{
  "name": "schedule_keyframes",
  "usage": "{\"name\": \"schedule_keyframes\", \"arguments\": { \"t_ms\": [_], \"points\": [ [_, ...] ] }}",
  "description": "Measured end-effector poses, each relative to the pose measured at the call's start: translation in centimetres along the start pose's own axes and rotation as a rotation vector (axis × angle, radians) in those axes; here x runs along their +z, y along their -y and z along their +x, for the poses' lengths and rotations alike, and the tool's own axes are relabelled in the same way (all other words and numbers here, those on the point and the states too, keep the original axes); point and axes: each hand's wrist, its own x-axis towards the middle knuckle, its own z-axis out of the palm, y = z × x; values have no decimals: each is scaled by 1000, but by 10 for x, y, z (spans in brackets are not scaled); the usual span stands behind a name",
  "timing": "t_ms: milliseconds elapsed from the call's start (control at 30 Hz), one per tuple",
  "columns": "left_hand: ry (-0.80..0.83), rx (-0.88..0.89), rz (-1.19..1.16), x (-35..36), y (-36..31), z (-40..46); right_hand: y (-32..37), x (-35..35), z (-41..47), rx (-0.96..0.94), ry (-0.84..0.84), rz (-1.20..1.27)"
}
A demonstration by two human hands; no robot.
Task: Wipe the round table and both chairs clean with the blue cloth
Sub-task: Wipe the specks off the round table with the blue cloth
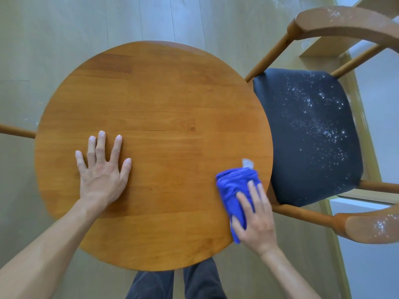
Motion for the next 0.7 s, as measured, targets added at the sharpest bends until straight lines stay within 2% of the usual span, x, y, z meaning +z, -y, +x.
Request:
{"name": "schedule_keyframes", "arguments": {
  "t_ms": [133, 233, 300, 433, 567, 633, 700],
  "points": [
    [-20, 12, -15, 3, 1, 1, 16, 4, 69, 482, -149, -76],
    [-25, 10, -14, 4, 3, 1, 62, 12, 121, 613, -197, -83],
    [-27, 12, -6, 4, 4, 1, 95, 23, 145, 535, -179, -59],
    [-24, 7, 16, 0, 2, 1, 144, 42, 156, 186, -126, -11],
    [-2, -15, 33, -2, -1, 2, 97, 28, 142, -66, -64, 42],
    [-16, -4, 48, -1, -1, 2, 53, 14, 138, -61, -46, 5],
    [-33, 8, 41, -2, -1, 2, 12, -2, 141, 90, -81, -43]
  ]
}}
